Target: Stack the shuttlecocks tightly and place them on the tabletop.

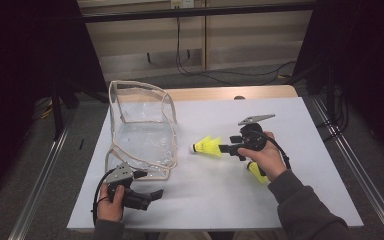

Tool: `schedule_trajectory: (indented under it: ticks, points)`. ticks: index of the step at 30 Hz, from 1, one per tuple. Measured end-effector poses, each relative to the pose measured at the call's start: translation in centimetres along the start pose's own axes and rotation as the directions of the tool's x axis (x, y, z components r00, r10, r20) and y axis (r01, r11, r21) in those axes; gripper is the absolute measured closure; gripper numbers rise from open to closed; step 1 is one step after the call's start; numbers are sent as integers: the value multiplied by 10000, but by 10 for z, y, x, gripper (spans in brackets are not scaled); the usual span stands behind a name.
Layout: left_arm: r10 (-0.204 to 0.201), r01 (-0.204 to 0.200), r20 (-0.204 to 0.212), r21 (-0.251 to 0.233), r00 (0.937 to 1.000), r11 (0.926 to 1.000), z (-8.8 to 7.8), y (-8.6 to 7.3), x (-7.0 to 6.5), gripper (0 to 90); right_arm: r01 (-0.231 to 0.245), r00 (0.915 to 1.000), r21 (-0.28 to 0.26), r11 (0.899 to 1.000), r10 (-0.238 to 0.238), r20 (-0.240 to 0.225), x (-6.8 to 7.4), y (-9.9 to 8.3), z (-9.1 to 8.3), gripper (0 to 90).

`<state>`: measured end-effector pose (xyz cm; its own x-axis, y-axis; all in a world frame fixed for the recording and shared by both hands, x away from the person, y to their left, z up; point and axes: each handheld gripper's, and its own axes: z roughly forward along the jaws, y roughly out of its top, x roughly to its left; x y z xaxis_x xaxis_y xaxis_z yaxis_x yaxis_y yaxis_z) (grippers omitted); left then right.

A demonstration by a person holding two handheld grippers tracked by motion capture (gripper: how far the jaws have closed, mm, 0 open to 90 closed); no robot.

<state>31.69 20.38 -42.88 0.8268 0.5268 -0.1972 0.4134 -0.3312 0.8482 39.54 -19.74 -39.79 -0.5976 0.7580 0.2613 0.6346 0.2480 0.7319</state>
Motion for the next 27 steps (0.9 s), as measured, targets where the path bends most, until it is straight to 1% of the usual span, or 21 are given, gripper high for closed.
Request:
schedule_trajectory:
  ticks: [2,7,9,17,21,27]
  points:
    - [1,-1,-10,-39,10000,10000,0,0,0,37,-92,10000,-111,9999,92,-34,-1,-3,-4,337]
    - [-47,47,-2,-97,10000,9999,1,0,0,37,4,10000,-191,9998,-5,-32,0,-6,-13,280]
    - [-26,26,-9,-55,10000,10000,2,0,0,37,-59,10000,-237,9997,59,-22,0,-7,-16,250]
    - [13,-13,2,0,10000,10000,2,1,-1,37,76,9998,-343,9994,-69,203,-3,-16,-28,203]
    - [6,-6,5,-7,10000,10000,2,1,-1,37,-47,9998,-423,9991,55,197,-7,-22,-36,195]
    - [-9,9,-6,-12,10000,10000,3,1,-1,37,-110,9995,-578,9983,127,291,-11,-31,-45,183]
